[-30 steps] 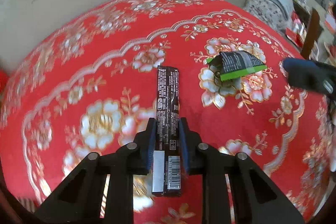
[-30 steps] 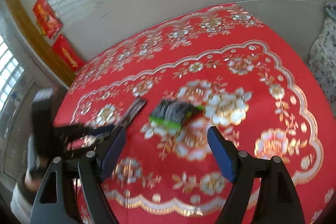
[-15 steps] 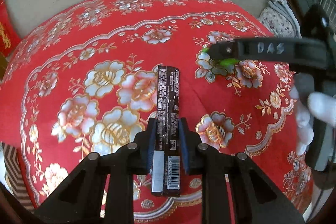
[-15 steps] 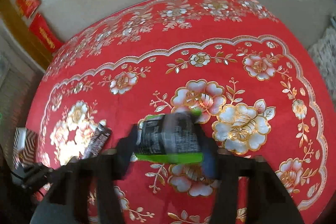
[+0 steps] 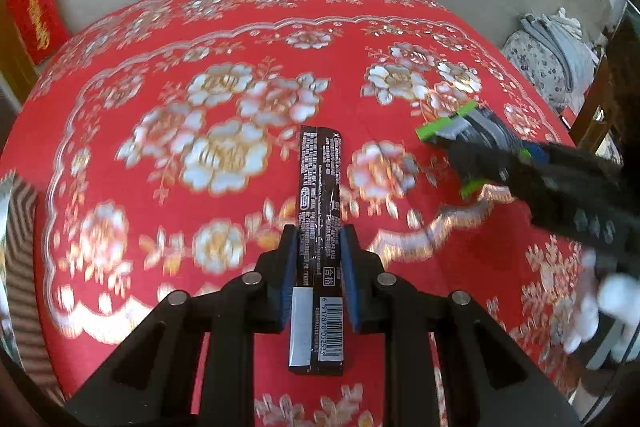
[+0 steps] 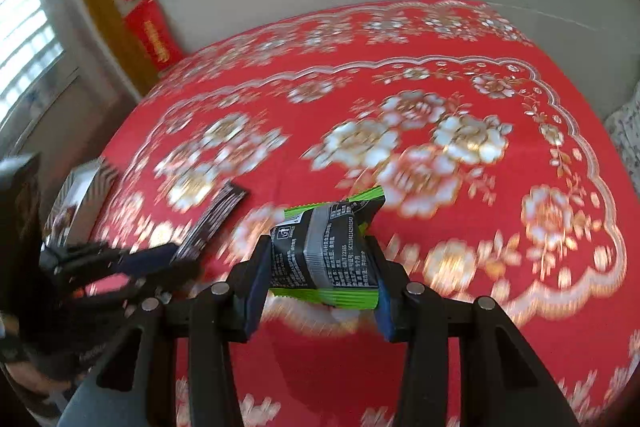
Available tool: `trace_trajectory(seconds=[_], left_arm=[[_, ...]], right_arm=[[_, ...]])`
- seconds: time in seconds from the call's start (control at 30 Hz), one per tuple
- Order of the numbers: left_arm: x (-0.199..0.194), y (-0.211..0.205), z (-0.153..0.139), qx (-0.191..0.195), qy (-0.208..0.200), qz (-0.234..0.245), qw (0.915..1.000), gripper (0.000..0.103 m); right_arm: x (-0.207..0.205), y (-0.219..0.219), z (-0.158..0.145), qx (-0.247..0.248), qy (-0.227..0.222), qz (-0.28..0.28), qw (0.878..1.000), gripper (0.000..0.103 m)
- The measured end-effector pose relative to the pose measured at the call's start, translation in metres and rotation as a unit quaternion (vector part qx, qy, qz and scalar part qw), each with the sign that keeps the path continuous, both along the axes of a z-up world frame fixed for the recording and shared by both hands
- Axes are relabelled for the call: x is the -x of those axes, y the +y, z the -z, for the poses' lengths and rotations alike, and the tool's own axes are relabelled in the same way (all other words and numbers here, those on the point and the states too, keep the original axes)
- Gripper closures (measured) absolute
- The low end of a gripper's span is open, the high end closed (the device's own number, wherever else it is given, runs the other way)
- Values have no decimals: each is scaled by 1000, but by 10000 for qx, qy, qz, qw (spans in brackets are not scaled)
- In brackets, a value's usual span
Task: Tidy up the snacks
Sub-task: 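Carry the chocolate stick and green-edged packet over the tray and open both tools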
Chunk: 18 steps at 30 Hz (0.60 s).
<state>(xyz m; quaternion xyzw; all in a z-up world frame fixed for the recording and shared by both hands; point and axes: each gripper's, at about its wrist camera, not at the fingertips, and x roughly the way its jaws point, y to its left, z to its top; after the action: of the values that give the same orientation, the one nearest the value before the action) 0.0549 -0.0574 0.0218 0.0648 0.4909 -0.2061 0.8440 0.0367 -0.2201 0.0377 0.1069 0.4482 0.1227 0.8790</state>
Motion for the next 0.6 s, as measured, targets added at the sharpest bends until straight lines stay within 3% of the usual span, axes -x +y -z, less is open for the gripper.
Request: trace_trajectory(seconds=[0.3,0.6], left_arm=[[49,24,0,-85,-290,-354,9989,80],[75,42,-5,176,-256,-420,9986,82]], right_arm=[[49,30,4,-103,-71,-375,9992,59],[71,40,-3,-207,-149,-493,9985,59]])
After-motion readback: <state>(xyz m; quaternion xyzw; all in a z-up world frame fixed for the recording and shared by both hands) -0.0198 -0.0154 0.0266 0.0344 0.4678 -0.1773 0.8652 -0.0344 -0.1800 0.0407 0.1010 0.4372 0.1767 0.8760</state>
